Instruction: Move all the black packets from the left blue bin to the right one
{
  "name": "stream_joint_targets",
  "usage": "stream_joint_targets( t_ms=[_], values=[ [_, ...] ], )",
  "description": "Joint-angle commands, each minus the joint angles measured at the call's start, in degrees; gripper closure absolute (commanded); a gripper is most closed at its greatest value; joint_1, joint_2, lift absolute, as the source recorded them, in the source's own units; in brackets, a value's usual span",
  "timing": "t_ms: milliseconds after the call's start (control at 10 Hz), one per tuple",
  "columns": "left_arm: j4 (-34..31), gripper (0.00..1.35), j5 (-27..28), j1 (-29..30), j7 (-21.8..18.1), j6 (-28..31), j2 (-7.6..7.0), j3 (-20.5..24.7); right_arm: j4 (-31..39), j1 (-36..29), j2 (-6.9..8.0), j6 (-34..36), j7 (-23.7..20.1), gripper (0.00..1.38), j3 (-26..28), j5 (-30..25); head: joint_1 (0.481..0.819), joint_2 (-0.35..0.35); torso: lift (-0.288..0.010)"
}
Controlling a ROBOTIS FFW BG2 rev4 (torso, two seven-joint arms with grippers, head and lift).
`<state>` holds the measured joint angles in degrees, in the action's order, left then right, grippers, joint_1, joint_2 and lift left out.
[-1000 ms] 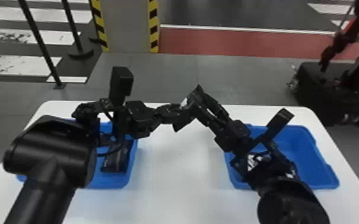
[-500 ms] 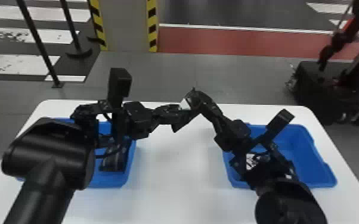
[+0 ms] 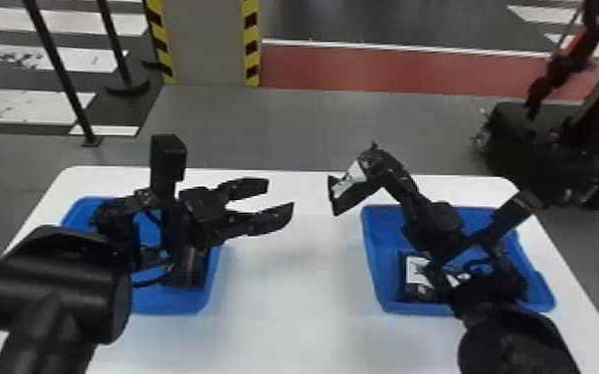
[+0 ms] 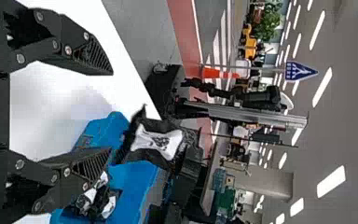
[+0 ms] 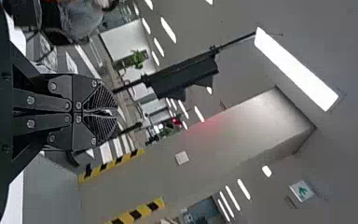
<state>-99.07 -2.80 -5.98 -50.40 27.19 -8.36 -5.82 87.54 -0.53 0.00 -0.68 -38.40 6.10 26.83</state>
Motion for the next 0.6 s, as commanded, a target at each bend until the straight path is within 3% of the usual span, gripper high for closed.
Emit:
stream_joint_targets(
  t_ms=[0, 200, 400, 500],
  values=[
    [-0.4, 0.2, -4.1, 1.9, 0.0, -0.8, -1.48, 0.7, -0.7, -0.6, 0.05, -0.5, 0.9, 1.27, 7.3, -3.0, 0.695, -0.1, -0.11],
    [-3.4, 0.21, -4.9, 5.1, 0.0, -1.6, -2.01, 3.7, -7.7, -0.6, 0.05, -3.1, 3.5, 1.27, 11.3, -2.9, 0.695, -0.171, -0.11],
    [-8.9, 0.21, -3.4, 9.2, 0.0, 0.1, -2.19, 8.5, -18.0, 1.4, -2.55, -3.1, 4.8, 1.27, 11.4, -0.6, 0.695, -0.204, -0.11],
    [-12.0, 0.21, -2.1, 11.0, 0.6, 1.4, -2.19, 10.4, -17.4, 0.5, -2.81, -3.8, 5.7, 1.03, 11.4, -0.5, 0.695, -0.199, -0.11]
  ],
)
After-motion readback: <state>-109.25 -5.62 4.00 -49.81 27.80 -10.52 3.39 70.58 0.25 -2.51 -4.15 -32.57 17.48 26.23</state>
